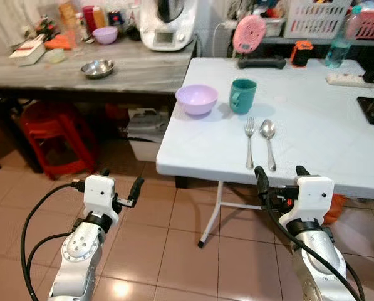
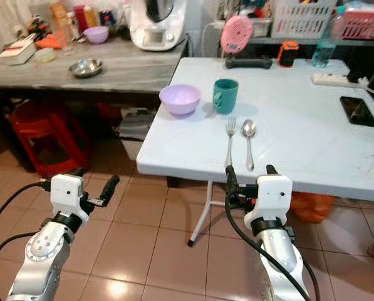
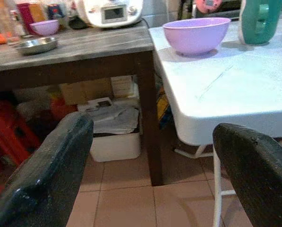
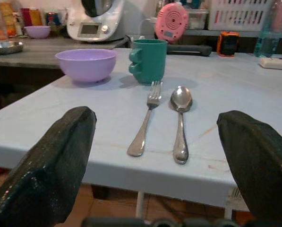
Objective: Setting the table
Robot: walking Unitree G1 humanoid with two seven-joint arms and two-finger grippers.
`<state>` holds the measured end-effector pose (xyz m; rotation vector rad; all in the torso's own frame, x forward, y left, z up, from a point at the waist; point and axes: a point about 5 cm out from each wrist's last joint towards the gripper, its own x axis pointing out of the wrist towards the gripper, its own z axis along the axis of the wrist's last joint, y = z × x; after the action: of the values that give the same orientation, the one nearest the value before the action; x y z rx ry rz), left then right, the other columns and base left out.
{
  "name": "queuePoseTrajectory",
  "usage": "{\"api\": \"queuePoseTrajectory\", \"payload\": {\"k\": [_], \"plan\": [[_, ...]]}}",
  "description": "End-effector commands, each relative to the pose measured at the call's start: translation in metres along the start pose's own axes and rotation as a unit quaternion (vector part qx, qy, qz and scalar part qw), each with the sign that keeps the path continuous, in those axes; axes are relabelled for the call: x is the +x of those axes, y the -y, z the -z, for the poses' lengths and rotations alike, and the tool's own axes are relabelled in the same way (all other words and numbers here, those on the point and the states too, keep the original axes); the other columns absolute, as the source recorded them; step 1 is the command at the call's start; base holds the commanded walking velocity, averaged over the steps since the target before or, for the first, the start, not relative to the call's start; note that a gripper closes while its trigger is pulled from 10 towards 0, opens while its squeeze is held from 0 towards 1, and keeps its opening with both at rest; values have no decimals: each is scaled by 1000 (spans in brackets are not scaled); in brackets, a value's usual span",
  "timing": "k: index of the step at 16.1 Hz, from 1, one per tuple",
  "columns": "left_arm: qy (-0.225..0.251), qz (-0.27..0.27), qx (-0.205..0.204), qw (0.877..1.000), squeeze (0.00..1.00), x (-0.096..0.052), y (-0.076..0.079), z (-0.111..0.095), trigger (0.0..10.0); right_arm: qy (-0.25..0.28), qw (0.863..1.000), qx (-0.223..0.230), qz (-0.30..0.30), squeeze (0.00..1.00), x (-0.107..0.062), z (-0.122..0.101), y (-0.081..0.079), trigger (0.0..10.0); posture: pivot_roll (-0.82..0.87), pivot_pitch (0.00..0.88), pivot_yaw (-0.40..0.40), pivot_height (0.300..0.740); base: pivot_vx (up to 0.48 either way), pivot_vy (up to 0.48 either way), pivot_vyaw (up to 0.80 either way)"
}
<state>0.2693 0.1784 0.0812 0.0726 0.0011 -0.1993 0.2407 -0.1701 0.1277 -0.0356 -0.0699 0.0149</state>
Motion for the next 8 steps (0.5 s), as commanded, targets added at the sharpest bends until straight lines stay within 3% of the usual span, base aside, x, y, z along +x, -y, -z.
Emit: {"api": "queuePoseTrajectory", "payload": {"k": [1, 8], "plan": [[9, 3, 1, 1000, 0, 1, 0, -5, 10000, 6, 1000, 0, 4, 0, 0, -3, 1, 10000, -23, 0, 55, 740, 311, 0, 0], [13, 13, -4, 1000, 0, 4, 4, -7, 10000, 18, 1000, -9, 3, 0, 0, -7, 0, 10000, -28, 0, 59, 740, 336, 0, 126]]}}
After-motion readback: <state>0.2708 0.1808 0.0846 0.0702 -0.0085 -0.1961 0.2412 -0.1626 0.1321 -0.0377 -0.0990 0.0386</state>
